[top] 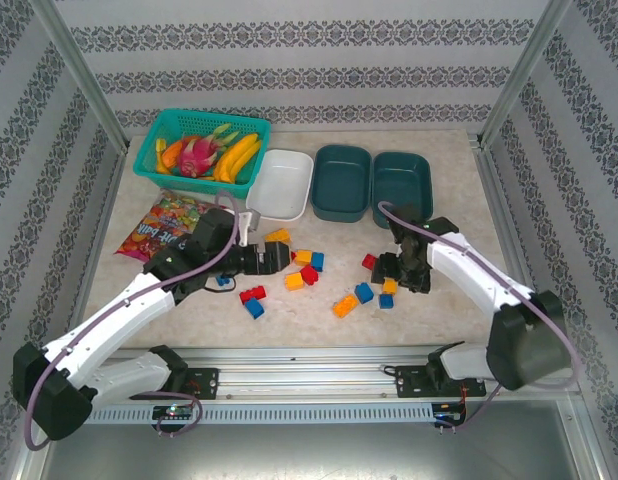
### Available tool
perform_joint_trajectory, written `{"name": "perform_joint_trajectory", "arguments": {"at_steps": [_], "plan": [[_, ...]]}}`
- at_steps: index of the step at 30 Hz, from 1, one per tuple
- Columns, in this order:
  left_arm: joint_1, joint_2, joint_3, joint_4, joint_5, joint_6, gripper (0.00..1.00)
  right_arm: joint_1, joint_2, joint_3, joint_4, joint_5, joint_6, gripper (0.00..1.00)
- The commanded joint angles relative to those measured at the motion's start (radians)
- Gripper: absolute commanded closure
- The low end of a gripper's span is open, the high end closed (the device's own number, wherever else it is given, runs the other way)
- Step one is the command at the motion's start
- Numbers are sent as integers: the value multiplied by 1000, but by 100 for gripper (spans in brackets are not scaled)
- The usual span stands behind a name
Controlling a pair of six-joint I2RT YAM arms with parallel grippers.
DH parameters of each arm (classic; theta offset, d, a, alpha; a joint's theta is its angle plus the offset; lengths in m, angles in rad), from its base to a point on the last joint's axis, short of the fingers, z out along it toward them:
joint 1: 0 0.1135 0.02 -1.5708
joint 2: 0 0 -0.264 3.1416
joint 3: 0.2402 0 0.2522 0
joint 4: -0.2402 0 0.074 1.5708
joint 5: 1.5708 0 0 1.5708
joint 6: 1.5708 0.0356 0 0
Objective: Sort the legos into containers by color
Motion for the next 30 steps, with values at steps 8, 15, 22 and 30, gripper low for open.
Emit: {"name": "perform_joint_trajectory", "arguments": {"at_steps": [8,15,22,30], "plan": [[-89,95,19,107,-14,-1,8,-31,165,-7,114,-54,-36,32],[-123,115,28,111,-35,-2,8,-31,230,-6,133,-48,-27,43],[-141,123,28,126,-49,-18,8,-24,214,-4,114,-6,-26,64],[-137,132,174,93,-119,-37,7,-7,-2,138,-34,110,-20,69]]}}
